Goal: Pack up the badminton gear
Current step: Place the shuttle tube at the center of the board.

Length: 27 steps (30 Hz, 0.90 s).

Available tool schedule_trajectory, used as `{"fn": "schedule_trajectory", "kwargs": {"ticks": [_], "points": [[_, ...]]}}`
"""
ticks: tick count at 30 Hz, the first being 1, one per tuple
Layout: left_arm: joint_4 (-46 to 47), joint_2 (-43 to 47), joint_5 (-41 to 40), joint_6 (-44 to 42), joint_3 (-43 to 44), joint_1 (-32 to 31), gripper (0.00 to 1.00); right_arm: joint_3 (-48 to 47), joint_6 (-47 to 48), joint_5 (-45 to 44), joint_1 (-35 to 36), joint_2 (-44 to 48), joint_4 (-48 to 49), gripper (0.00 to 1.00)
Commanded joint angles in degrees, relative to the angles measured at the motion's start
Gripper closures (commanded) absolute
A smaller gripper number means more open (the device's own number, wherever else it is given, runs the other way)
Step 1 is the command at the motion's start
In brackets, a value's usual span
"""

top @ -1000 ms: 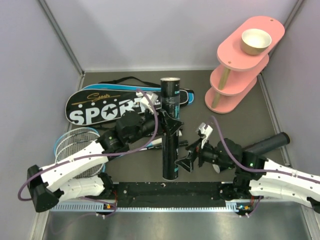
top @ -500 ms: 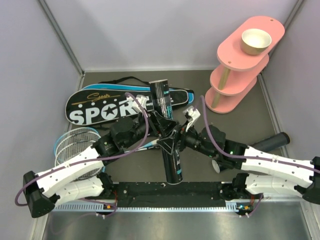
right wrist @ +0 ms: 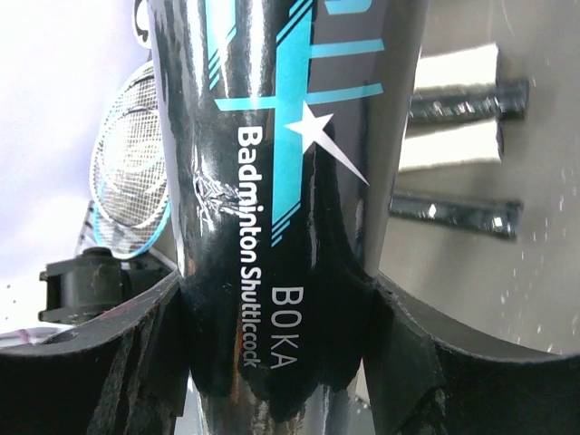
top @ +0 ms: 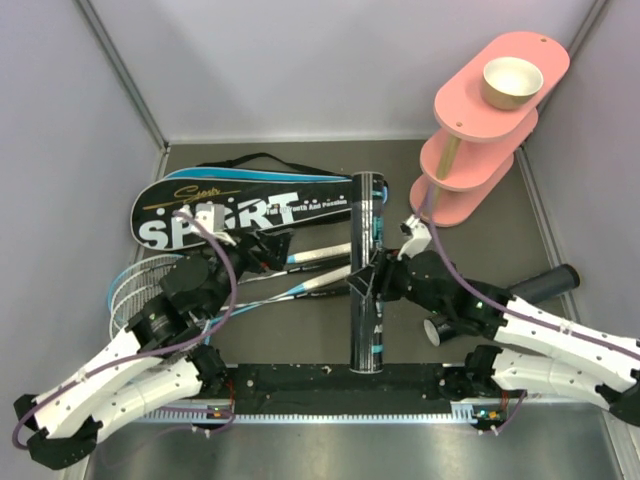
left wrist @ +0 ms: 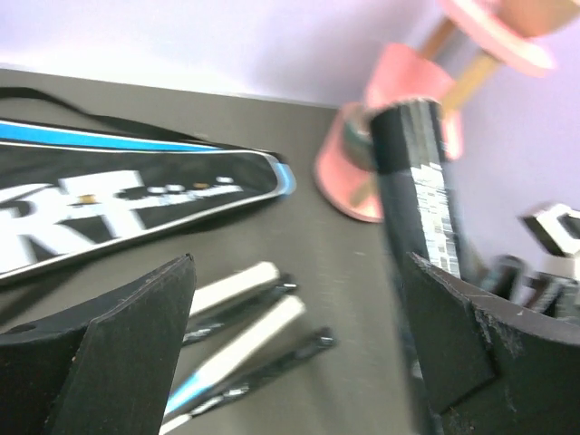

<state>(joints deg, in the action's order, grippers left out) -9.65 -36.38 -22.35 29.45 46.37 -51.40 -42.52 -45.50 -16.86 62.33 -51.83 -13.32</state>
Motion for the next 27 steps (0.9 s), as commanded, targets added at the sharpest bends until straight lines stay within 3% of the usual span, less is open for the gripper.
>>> {"fn": "schedule_trajectory", "kwargs": {"ticks": [1, 5, 7, 11, 13, 18, 21, 27], "points": [[-7.05, 5.77, -17.54, -15.53, -3.3, 0.24, 0.01, 6.55, -14.51, 13.85, -6.94, 6.63, -4.35, 0.78], [-4.51, 8.87, -18.52, -20.92, -5.76, 0.24, 0.03, 9.91, -24.35, 22.28, -11.95, 11.05, -8.19, 0.78], [-3.36, 9.22, -18.17, -21.8, -6.2, 0.16, 0.03, 9.31, -27.79, 22.05, -15.72, 12.88, -14.68, 0.78], [-1.43, 8.61, -16.68, -22.33, -6.12, 0.24, 0.04, 5.97, -30.35, 9.09, -27.13, 14.92, -28.58, 0.79], [-0.72, 7.91, -15.8, -22.16, -6.12, 0.24, 0.05, 4.82, -29.91, 7.29, -32.59, 13.78, -29.04, 0.8], [-2.39, 7.99, -14.22, -21.11, -5.24, 0.16, 0.06, 3.16, -26.5, 3.86, -52.25, 2.83, -28.6, 0.81], [-5.11, 9.04, -13.34, -20.58, -5.15, 0.24, 0.07, 0.35, -23.16, -1.84, -57.82, -5.43, -27.73, 0.77], [-5.91, 9.93, -12.29, -22.42, -7.43, 0.24, 0.01, -3.09, -17.97, -12.75, -59.51, -17.41, -27.11, 0.7]]}}
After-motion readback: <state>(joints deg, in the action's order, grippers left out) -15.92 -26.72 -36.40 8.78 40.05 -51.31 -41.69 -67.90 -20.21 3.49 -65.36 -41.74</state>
